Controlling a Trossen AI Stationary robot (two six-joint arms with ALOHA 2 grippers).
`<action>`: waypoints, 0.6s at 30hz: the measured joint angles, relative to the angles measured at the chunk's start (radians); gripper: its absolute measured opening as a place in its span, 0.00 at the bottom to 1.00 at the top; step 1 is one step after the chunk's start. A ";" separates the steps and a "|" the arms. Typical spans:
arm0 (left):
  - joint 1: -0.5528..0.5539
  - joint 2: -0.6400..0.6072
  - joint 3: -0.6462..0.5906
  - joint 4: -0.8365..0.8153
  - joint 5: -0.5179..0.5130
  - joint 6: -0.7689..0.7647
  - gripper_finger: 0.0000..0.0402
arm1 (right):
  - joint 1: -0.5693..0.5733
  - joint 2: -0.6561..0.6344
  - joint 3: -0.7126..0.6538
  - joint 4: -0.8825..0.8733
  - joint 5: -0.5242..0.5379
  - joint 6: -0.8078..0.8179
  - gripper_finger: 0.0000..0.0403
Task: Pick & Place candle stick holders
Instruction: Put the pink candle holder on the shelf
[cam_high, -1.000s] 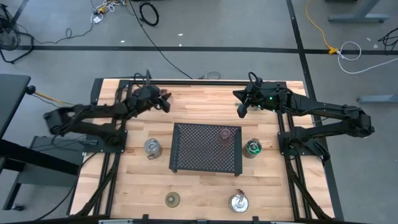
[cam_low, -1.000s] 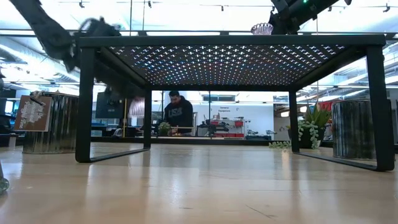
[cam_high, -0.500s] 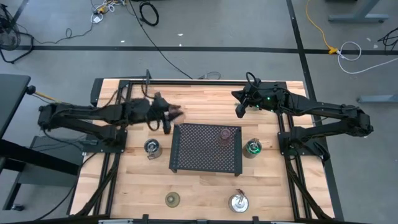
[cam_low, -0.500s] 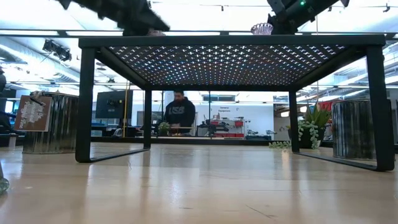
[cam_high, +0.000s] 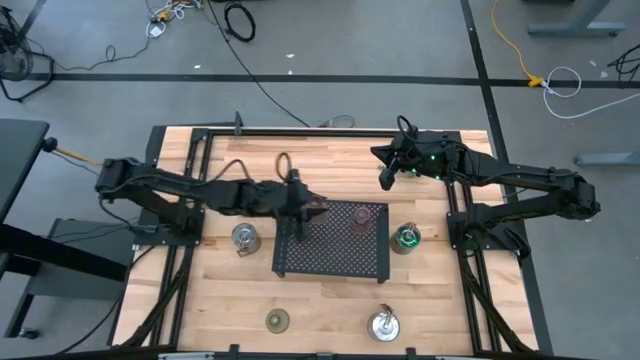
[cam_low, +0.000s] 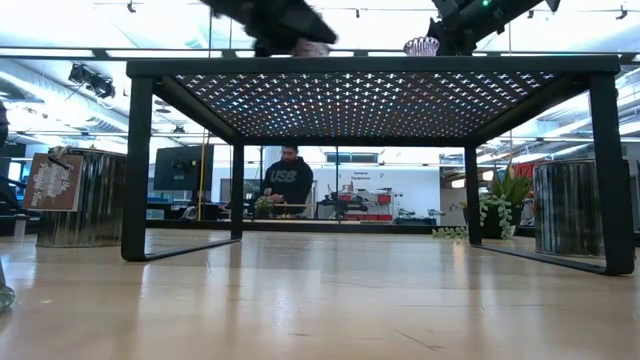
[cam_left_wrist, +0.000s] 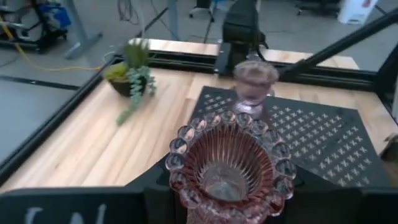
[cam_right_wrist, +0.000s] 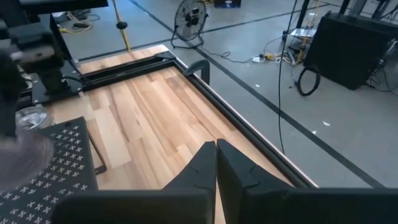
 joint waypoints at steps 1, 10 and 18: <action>-0.003 0.020 0.019 -0.011 0.012 0.003 0.32 | 0.000 0.000 0.000 0.000 0.000 0.000 0.03; -0.009 0.173 0.147 -0.057 0.031 0.005 0.32 | 0.000 0.000 0.000 -0.006 0.000 -0.006 0.03; -0.009 0.213 0.183 -0.051 0.073 0.003 0.32 | 0.000 0.000 0.000 -0.013 0.001 -0.021 0.03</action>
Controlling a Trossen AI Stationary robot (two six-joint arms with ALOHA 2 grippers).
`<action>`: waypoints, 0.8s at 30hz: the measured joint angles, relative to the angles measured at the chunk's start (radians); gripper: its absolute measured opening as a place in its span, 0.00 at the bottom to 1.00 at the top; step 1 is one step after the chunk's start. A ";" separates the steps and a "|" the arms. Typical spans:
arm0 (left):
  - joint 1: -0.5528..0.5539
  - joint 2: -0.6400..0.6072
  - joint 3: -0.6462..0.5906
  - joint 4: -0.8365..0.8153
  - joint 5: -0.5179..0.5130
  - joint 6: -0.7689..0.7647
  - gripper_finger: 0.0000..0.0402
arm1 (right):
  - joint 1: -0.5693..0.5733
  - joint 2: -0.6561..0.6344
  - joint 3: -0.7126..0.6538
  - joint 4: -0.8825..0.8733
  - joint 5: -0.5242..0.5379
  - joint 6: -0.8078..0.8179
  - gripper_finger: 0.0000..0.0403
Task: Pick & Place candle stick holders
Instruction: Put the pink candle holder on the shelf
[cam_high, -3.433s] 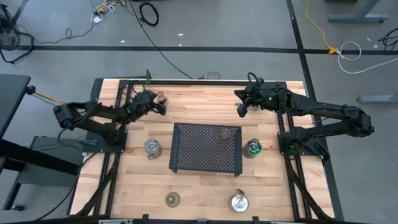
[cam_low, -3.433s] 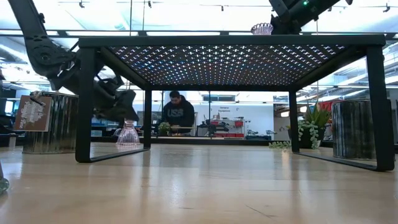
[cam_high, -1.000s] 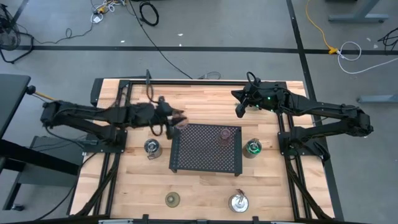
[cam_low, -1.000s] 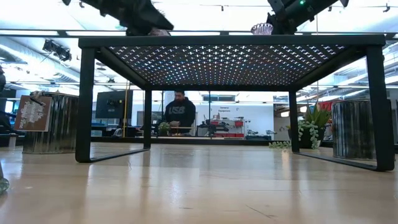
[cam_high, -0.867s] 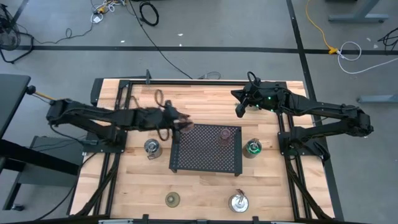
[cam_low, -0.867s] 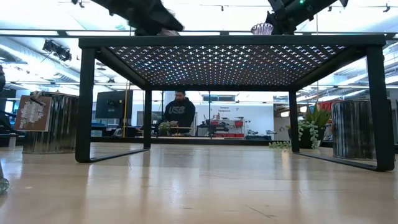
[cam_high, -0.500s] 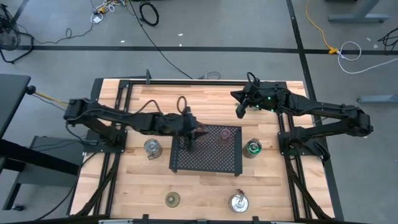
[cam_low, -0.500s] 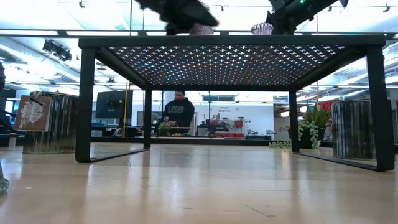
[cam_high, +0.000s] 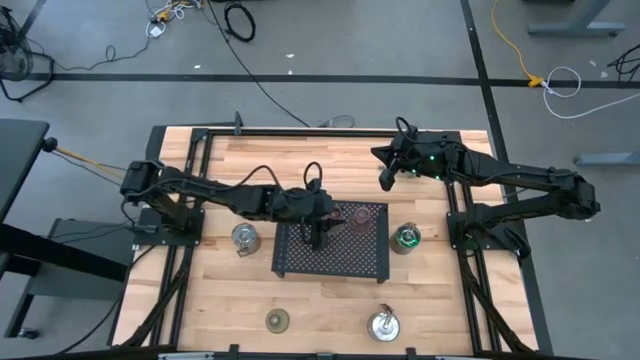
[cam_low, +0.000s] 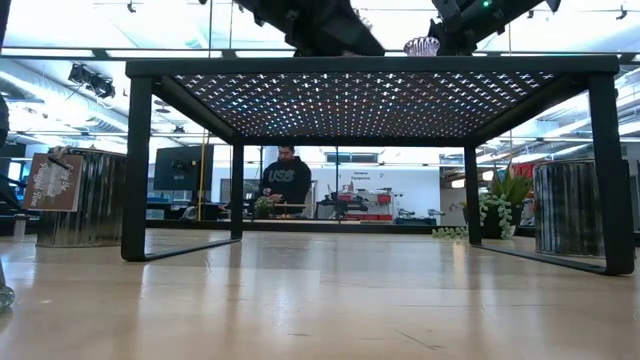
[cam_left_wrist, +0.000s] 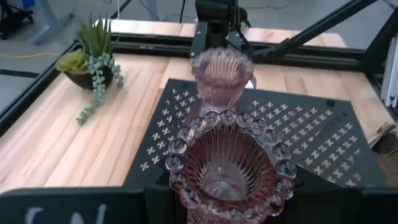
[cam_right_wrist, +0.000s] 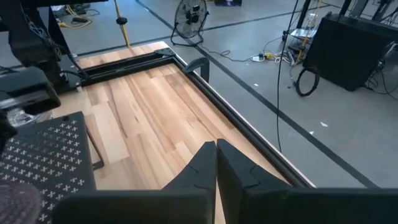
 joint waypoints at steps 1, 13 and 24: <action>0.000 0.000 0.002 0.000 0.000 0.000 0.32 | 0.000 0.000 0.000 -0.002 0.000 -0.001 0.03; 0.001 0.000 0.001 0.000 -0.001 -0.008 0.36 | 0.000 0.000 0.000 -0.003 0.002 -0.003 0.03; 0.001 0.035 0.001 0.051 0.000 -0.004 0.36 | 0.000 0.000 0.000 -0.002 0.002 -0.003 0.03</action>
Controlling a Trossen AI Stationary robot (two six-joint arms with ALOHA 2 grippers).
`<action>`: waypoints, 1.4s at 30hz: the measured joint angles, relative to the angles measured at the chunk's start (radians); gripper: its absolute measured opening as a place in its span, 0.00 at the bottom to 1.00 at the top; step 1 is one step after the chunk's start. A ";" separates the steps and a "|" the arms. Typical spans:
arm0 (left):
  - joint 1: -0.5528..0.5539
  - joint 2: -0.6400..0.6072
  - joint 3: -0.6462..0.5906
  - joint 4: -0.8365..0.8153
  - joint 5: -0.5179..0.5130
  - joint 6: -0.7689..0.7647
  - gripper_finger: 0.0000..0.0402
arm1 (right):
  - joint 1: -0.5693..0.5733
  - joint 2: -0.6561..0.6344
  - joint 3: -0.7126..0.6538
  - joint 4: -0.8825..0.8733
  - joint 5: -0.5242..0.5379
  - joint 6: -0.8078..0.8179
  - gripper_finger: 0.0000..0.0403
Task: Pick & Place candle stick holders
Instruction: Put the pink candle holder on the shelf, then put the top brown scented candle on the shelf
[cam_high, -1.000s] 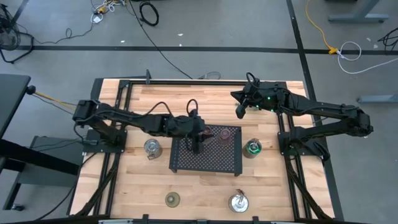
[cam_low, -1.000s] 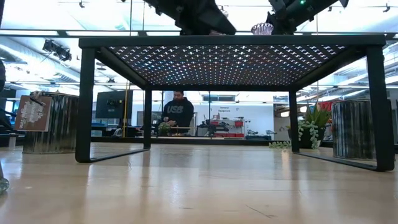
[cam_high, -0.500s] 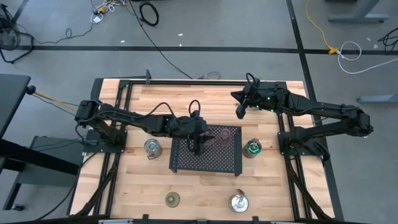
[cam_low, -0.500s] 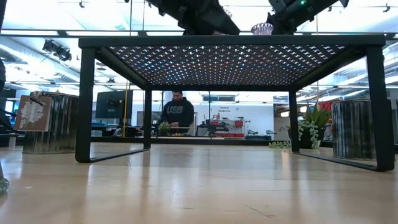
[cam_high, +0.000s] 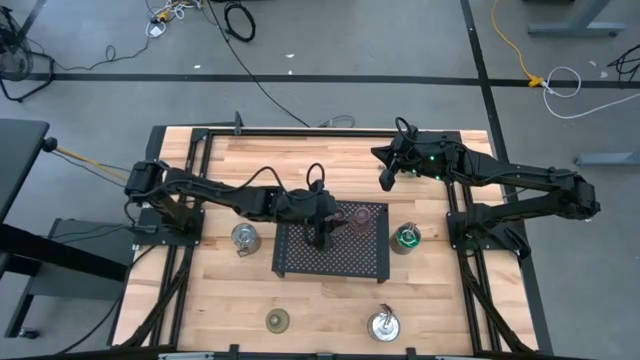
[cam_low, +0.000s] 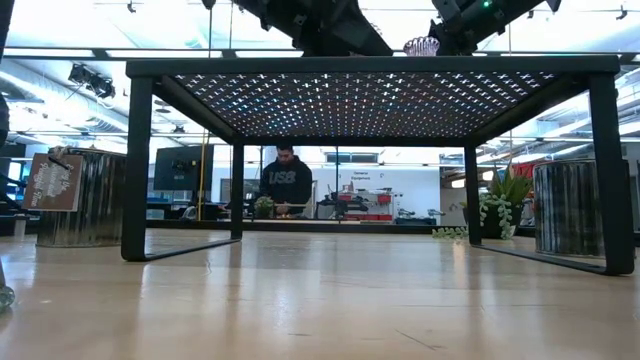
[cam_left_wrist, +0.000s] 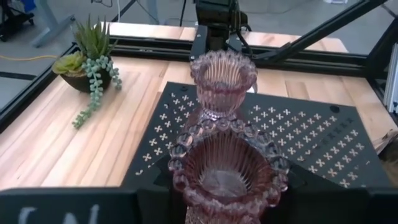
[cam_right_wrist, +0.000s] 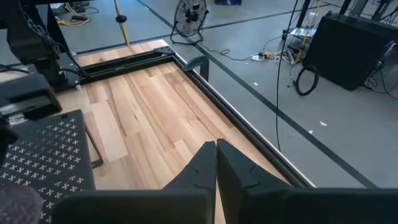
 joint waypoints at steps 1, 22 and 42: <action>0.000 0.008 0.000 0.002 -0.001 0.000 0.38 | 0.000 0.000 0.000 0.000 0.000 0.000 0.03; 0.000 -0.030 0.017 0.024 -0.068 0.105 0.50 | 0.000 0.000 0.000 -0.027 -0.002 -0.001 0.03; -0.075 -0.363 0.018 -0.357 -0.236 0.130 0.50 | 0.000 0.000 0.000 -0.047 0.000 -0.001 0.03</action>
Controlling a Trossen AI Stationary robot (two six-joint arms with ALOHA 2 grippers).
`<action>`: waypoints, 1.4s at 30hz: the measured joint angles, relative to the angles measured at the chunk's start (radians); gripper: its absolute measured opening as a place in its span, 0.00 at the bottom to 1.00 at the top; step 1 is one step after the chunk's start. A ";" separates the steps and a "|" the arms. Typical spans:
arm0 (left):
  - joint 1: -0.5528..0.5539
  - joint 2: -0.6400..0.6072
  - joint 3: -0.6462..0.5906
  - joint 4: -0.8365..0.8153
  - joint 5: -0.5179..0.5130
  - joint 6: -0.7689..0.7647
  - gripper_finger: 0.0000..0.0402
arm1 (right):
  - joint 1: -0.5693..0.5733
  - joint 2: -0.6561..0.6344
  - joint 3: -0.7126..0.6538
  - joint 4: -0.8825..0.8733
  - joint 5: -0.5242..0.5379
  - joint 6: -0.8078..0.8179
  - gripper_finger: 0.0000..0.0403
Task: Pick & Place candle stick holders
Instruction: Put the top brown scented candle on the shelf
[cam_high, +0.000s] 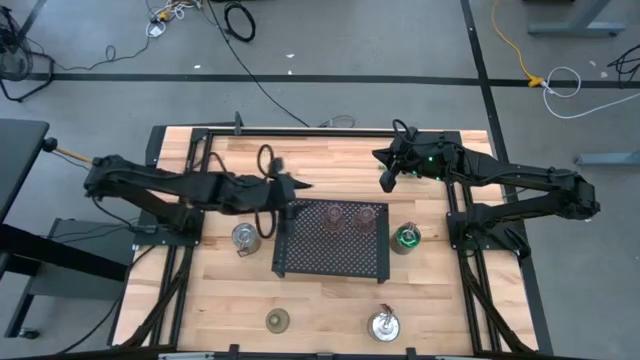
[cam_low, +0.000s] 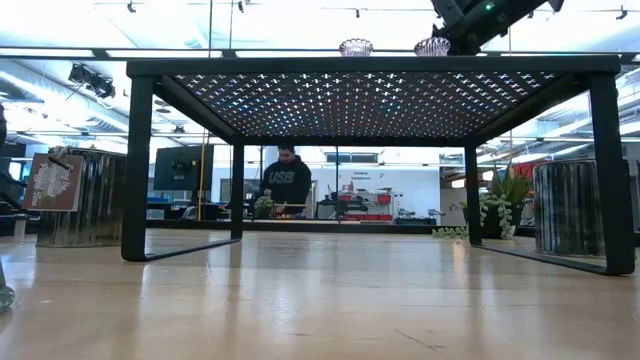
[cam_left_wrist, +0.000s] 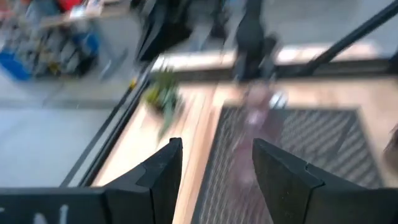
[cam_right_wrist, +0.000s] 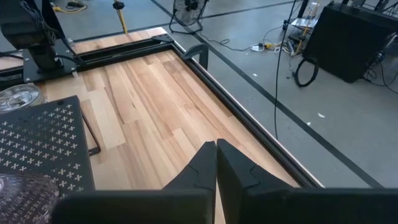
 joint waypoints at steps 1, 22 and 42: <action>-0.008 -0.020 0.000 -0.075 -0.020 -0.024 0.50 | 0.000 0.000 0.000 -0.003 0.000 0.000 0.03; -0.203 -0.173 -0.049 -1.010 -0.148 -0.869 0.45 | 0.000 0.000 0.000 -0.015 -0.003 0.027 0.03; -0.488 -0.475 -0.503 -0.868 -0.168 -1.353 0.45 | 0.000 0.000 0.000 -0.032 -0.002 0.024 0.03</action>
